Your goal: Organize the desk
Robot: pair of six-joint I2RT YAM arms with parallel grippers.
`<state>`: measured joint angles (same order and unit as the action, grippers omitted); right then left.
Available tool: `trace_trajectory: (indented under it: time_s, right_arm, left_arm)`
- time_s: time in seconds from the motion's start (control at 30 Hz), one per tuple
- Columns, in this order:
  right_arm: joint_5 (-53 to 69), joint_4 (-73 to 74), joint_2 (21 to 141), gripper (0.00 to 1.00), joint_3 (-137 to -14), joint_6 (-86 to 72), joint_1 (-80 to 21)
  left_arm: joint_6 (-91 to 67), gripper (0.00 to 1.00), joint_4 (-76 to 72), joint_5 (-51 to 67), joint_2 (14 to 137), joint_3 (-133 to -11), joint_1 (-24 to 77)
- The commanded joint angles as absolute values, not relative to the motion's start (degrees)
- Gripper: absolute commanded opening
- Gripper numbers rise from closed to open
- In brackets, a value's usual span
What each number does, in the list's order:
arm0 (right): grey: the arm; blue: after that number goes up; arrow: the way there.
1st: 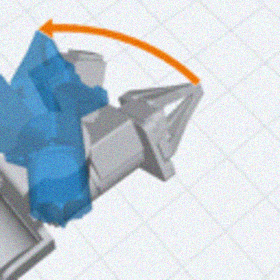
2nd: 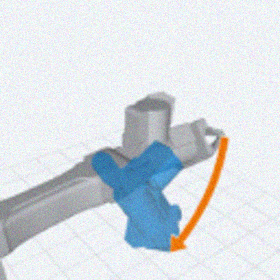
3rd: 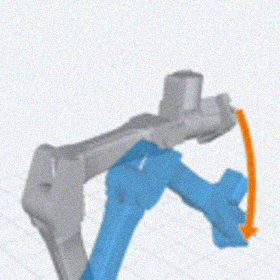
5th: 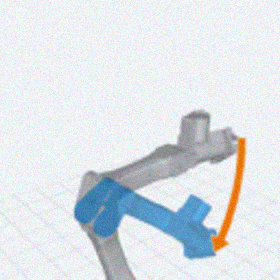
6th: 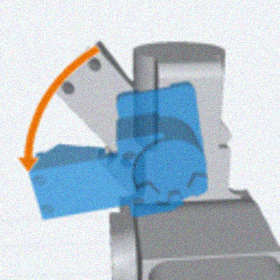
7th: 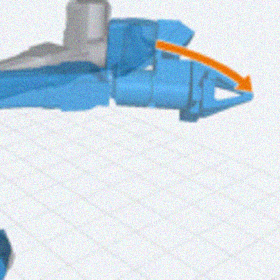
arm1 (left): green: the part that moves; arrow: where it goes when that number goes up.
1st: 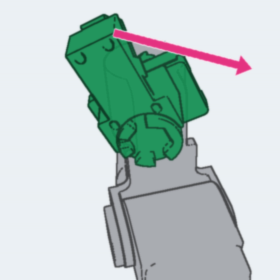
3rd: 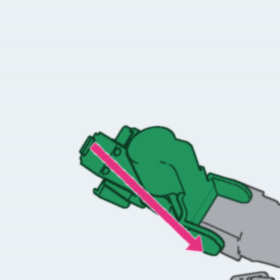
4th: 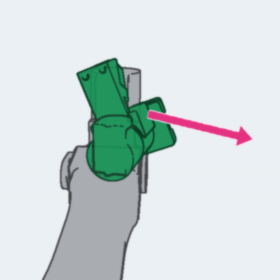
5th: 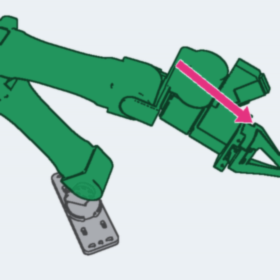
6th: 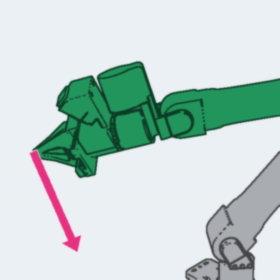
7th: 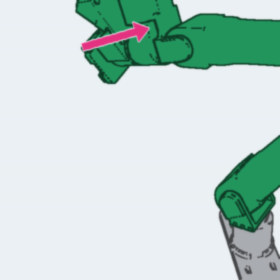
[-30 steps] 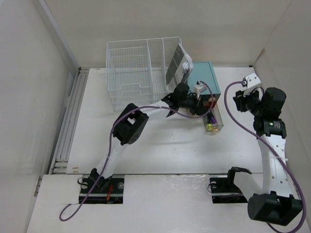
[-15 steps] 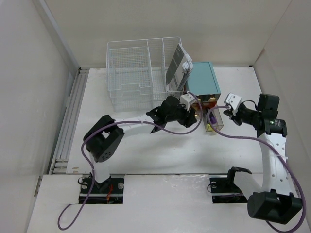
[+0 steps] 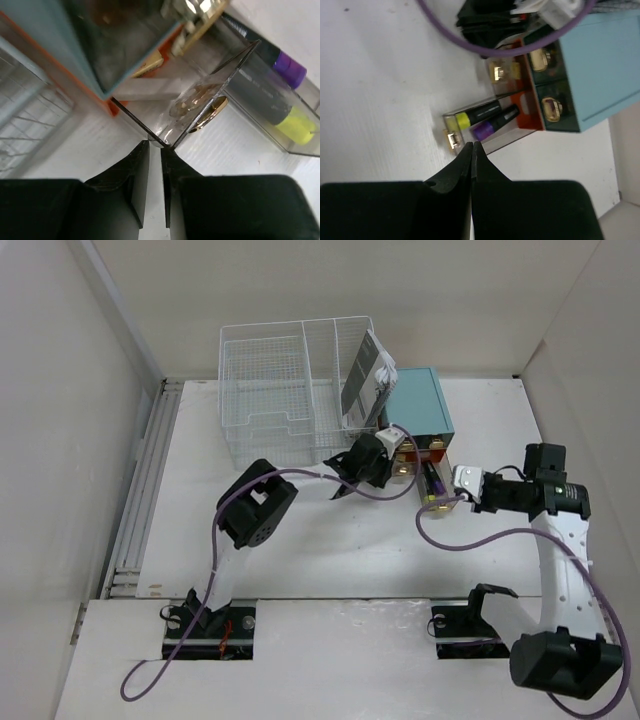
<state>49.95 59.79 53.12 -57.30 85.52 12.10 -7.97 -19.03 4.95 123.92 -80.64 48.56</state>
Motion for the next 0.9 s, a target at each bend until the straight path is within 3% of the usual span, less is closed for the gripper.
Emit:
trace_trajectory:
  time_s: [0.0,0.1,0.4,0.87]
  right_arm:
    - [49.94,70.47,57.11,0.00,-59.41,102.02,12.30]
    - [47.56,74.27,60.98,0.00,-59.25,106.79,12.30]
    - [41.05,63.64,60.29,0.00,-51.34,107.14,12.30]
    - [31.55,57.31,72.68,0.00,-49.57,109.78,9.32]
  left_arm:
    - [-8.00,0.12,-20.92,5.62,122.78,-83.58,47.64]
    - [-8.69,0.12,-22.14,5.63,122.78,-83.58,47.11]
    - [-11.69,0.15,-23.29,5.01,125.16,-85.78,46.58]
    - [-13.45,0.15,-24.35,5.01,126.83,-87.89,45.53]
